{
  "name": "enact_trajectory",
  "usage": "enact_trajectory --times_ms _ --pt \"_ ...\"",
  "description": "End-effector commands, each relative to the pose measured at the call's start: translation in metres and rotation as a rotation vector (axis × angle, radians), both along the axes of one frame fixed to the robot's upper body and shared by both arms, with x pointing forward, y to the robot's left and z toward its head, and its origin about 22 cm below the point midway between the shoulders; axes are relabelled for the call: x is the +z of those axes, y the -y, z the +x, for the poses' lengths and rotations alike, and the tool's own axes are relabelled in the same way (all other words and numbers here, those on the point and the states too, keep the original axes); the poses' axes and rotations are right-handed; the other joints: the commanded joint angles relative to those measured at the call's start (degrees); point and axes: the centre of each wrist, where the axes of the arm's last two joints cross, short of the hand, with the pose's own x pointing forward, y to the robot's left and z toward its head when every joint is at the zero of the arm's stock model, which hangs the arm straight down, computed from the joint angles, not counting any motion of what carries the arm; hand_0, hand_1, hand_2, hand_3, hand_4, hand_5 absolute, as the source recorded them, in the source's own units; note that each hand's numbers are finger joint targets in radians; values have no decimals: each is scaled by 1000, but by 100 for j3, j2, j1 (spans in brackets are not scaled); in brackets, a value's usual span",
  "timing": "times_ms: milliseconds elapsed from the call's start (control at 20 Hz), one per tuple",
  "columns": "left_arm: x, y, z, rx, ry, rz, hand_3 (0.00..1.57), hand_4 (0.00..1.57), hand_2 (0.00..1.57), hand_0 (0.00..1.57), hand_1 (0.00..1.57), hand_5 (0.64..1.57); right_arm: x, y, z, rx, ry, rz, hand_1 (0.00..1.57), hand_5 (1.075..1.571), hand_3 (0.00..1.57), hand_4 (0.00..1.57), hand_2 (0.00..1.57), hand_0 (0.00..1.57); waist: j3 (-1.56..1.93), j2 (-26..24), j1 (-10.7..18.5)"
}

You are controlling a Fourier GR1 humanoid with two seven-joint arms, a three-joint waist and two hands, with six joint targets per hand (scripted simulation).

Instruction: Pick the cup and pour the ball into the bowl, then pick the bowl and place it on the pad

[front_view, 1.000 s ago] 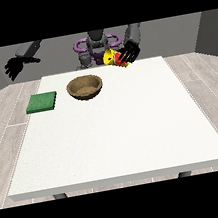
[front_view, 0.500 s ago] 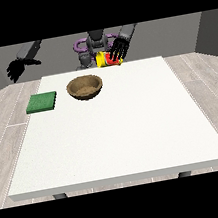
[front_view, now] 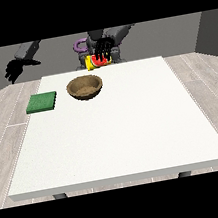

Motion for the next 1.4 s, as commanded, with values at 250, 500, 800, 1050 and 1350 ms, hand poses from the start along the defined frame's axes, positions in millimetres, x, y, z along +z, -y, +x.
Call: enact_trajectory --times_ms 250,500,800,1050,1350 --pt "9 24 -12 -45 102 233 1571 863 1571 282 282 1570 23 -7 27 5 32 -5 0 1528 297 0 0 0 -1 212 -8" --pt "-4 38 -26 -53 121 399 1571 955 1571 318 318 1534 43 -42 62 93 59 13 0 1526 255 0 0 0 -2 387 -460" --pt "-5 42 -26 -112 124 625 1571 1247 1571 0 0 1385 -2 -44 33 80 -2 17 0 1521 149 0 0 0 1 99 -352" --pt "34 43 1 -92 252 803 1571 1203 1571 1511 1511 1443 8 -61 51 85 9 10 0 1516 171 0 0 0 -3 143 -371" --pt "63 67 -12 -86 265 789 1571 1207 1571 1534 1534 1457 14 -37 44 67 25 31 0 1520 144 0 0 0 -2 251 -339"
